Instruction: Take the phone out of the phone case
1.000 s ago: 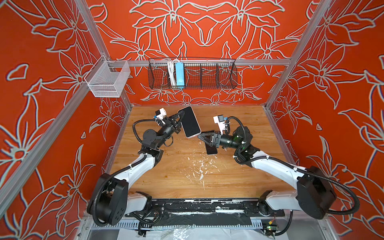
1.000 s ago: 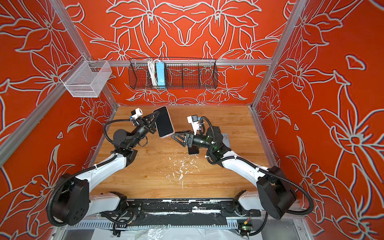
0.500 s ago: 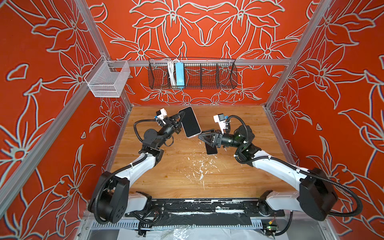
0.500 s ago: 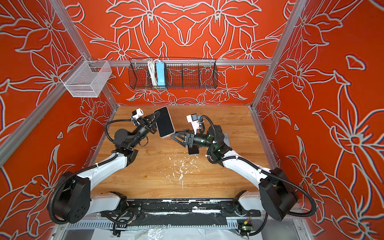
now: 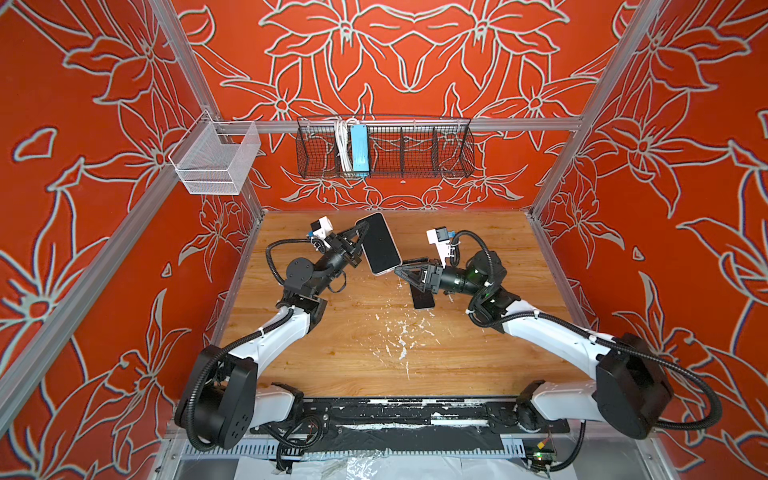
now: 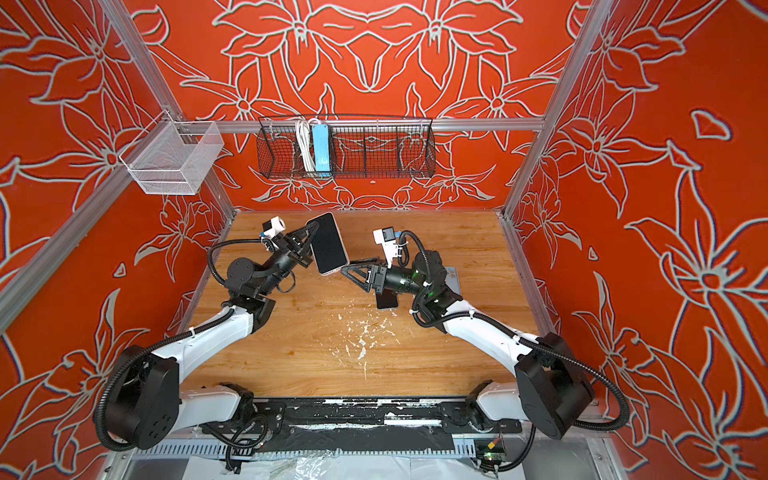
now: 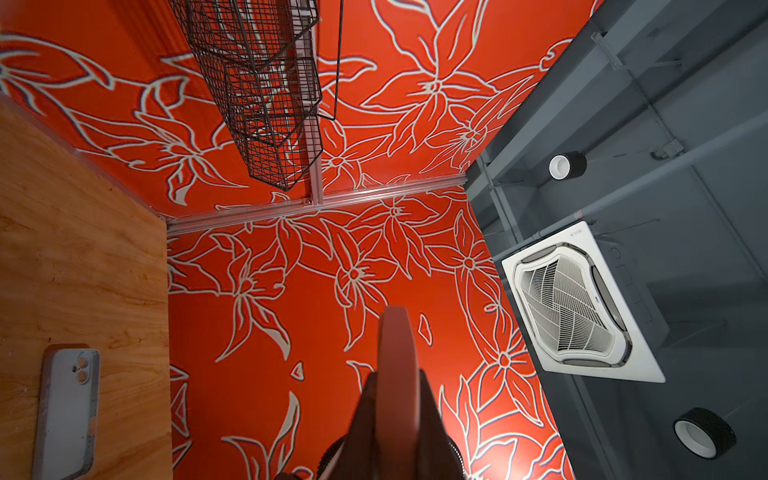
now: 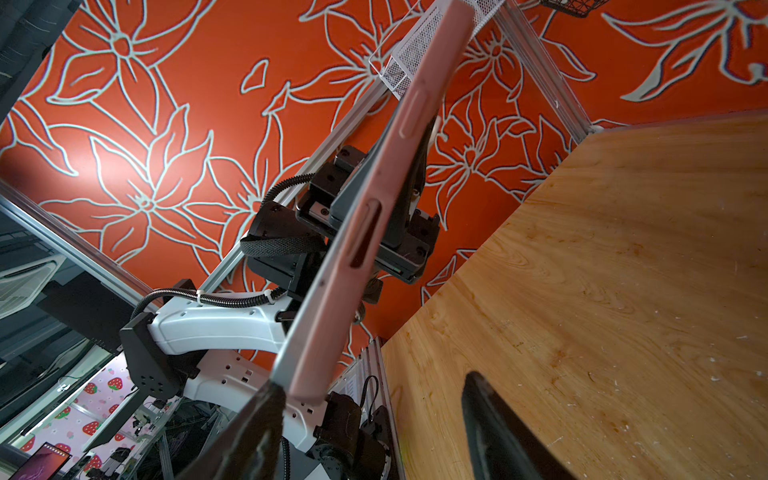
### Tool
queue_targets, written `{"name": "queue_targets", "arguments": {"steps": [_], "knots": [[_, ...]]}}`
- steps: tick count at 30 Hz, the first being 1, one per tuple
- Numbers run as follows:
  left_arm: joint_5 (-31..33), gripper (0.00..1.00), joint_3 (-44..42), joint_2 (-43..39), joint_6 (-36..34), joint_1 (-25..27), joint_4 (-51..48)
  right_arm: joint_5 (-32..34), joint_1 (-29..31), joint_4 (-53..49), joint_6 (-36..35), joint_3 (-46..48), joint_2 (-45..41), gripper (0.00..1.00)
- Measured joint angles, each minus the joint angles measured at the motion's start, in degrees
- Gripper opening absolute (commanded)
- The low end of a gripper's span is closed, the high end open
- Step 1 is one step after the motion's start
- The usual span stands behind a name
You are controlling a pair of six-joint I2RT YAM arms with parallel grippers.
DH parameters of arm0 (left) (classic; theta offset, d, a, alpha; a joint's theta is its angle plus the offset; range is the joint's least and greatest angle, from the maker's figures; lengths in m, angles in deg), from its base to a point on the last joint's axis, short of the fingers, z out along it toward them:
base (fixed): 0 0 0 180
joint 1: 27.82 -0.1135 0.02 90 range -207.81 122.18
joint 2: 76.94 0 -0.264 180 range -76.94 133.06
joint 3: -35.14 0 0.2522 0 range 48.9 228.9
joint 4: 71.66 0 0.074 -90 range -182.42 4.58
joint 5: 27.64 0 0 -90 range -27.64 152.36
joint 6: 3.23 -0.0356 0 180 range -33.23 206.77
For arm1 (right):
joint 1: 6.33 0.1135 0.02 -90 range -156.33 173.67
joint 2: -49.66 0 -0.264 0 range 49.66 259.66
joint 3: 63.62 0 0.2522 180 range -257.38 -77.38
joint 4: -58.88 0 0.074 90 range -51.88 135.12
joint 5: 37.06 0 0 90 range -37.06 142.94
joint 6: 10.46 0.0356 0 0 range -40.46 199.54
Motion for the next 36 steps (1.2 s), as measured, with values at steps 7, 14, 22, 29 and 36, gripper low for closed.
{"name": "queue_targets", "arguments": {"steps": [7, 14, 22, 29, 36], "knots": [[0.6, 0.0, 0.0, -1.2, 0.0, 0.0, 0.0, 1.0, 0.0, 0.0, 0.1, 0.0, 0.3, 0.68], [0.9, 0.0, 0.0, -1.2, -0.2, 0.3, -0.2, 1.0, 0.0, 0.2, 0.5, -0.1, 0.5, 0.68], [1.0, 0.0, 0.0, -0.9, -1.6, 2.5, -0.5, 1.1, -0.1, 1.7, 2.3, -1.9, 2.9, 0.61], [0.9, 0.0, 0.0, -0.1, -3.3, 2.7, -0.5, 2.5, -0.1, 3.1, 4.3, -2.1, 3.3, 0.44], [0.9, 0.0, 0.0, 2.1, -4.5, 2.8, 0.0, 5.2, -0.1, 5.5, 6.8, -1.0, 4.5, 0.35]]}}
